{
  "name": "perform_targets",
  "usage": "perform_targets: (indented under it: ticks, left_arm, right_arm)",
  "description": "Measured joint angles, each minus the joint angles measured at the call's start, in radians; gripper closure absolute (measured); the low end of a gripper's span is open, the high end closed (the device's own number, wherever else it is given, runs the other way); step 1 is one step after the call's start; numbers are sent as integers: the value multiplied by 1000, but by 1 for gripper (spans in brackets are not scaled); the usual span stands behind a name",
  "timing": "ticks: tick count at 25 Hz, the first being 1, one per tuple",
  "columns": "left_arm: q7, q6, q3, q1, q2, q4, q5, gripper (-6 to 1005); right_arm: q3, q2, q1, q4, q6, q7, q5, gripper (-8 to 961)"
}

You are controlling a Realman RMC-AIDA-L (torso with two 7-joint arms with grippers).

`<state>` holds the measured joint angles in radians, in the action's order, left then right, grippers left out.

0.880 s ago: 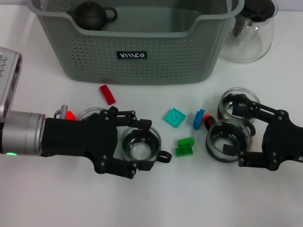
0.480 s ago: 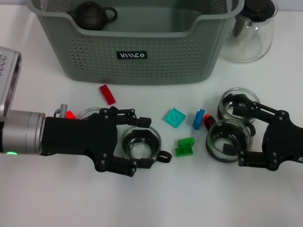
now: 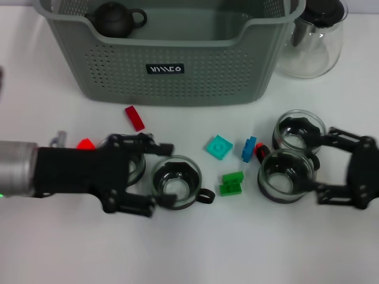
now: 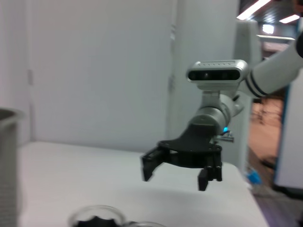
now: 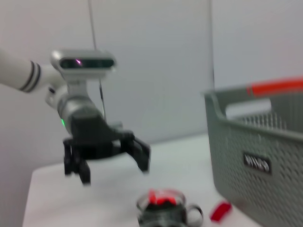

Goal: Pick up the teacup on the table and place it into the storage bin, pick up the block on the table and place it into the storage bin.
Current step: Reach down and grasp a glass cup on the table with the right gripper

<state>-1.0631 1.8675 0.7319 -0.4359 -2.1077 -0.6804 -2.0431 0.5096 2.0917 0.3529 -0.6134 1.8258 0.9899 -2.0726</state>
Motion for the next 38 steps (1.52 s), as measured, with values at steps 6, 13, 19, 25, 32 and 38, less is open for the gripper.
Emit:
perform_targets:
  ticks: [6,13,19,25,32,38]
  left_arm:
    - [-1,30,-169,50,21,-12,-4,157]
    - [2,27,-228,77,17,-13,-4,157]
    - [2,24,-231,78,12,-5,3,157]
    - [2,21,-234,80,11,-2,4,157]
    - [3,9,-240,78,10,1,2,157]
    - [3,-11,-241,74,11,11,-2,158]
  right_arm:
    - [6,1,8,-483,94,472,-161,89]
    - [215,-5,96,-969,163,783,-231,119]
    - [514,8,234,-1016,157,919,-453,187]
    - [642,9,287,-923,89,982,-482,215]
    - [652,7,282,-859,-17,1087,-498,332]
    - [660,4,337,-725,-93,1398,-557,373]
